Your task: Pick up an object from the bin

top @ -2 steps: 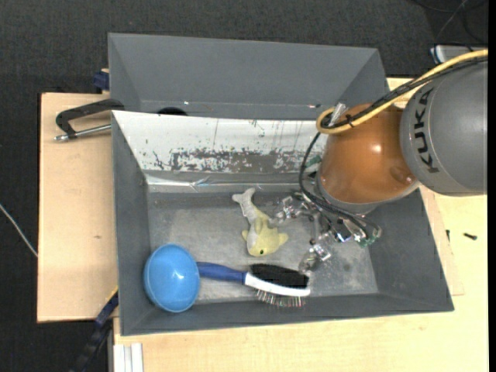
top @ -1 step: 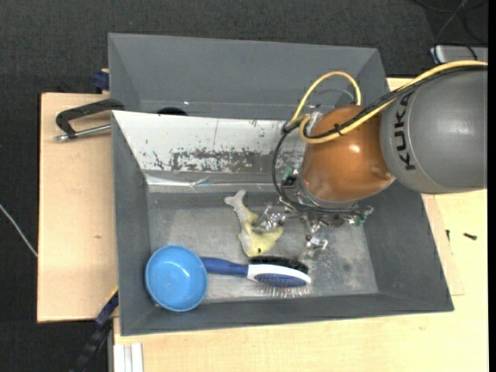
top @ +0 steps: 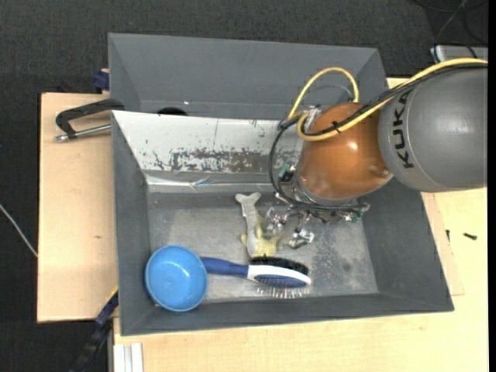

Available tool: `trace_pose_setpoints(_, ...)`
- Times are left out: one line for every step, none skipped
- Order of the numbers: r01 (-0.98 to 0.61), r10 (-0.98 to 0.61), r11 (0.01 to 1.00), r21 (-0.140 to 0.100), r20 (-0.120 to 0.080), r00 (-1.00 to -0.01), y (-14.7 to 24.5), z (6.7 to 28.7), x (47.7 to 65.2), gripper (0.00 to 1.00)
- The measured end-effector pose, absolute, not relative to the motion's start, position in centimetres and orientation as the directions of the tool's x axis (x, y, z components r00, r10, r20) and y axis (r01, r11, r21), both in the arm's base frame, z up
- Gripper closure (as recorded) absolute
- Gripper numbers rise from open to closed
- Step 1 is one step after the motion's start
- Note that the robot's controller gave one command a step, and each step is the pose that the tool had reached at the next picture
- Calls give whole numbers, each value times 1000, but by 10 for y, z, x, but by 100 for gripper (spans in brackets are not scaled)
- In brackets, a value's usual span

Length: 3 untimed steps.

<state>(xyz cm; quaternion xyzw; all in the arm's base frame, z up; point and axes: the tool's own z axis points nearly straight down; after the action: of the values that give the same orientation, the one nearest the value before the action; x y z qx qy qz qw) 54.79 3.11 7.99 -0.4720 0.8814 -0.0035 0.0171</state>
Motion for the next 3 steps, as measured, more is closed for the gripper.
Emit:
trace_pose_setpoints(-839, -839, 544, -10, -8, -544, 12, 175, 529, 100)
trace_pose_setpoints(-813, -813, 582, -1, -4, -582, 12, 173, 526, 100)
trace_pose_setpoints(-813, -813, 583, -1, -4, -583, 12, 173, 526, 0)
